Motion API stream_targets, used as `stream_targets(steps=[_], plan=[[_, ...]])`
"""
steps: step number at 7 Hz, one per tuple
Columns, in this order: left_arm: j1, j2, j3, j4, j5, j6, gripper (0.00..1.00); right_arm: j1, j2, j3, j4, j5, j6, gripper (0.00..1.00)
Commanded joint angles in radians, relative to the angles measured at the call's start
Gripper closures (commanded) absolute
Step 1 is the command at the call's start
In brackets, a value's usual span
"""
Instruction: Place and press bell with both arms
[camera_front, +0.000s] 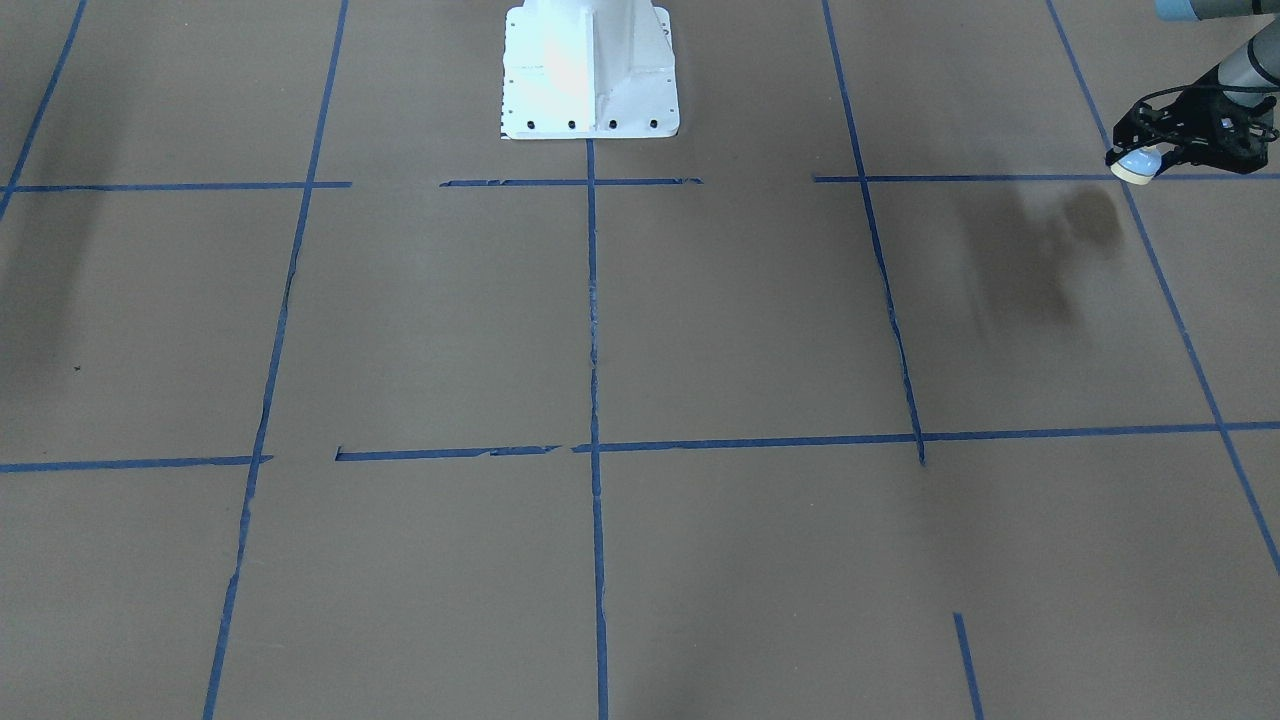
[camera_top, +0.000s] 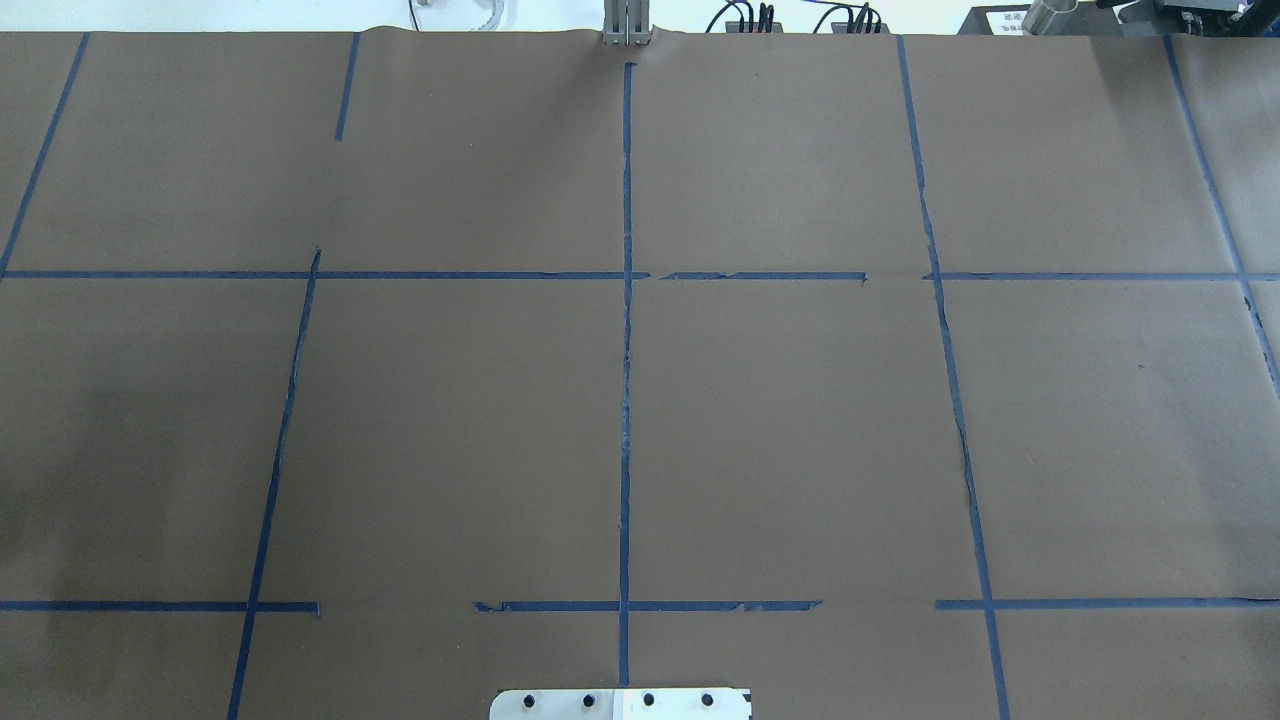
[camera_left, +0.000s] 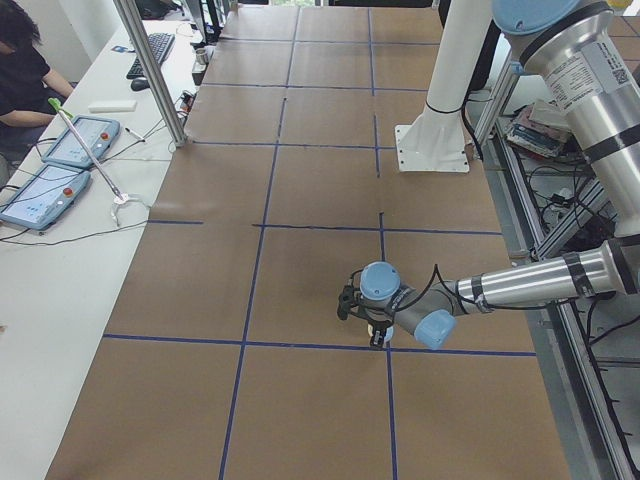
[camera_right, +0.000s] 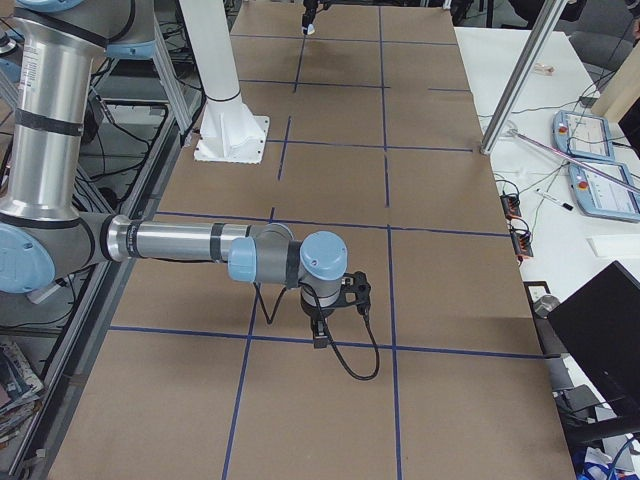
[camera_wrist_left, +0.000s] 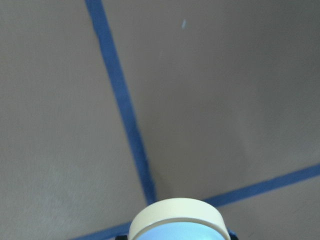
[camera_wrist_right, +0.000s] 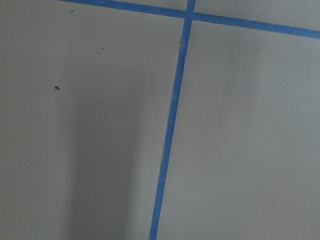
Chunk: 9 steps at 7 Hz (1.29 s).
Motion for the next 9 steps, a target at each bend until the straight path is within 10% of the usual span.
stream_targets(steps=[1,5,9], plan=[[-0.008,-0.073,-0.109,0.007,0.001,-0.219,0.94,0.0,0.0,0.0,0.0,0.001,0.002,0.0],[0.047,-0.349,-0.114,0.181,-0.003,-0.41,0.95,0.0,0.0,-0.001,0.0,0.001,0.003,0.0],[0.22,-0.929,-0.106,0.714,0.002,-0.692,0.95,0.0,0.0,-0.004,-0.002,0.001,0.008,0.0]])
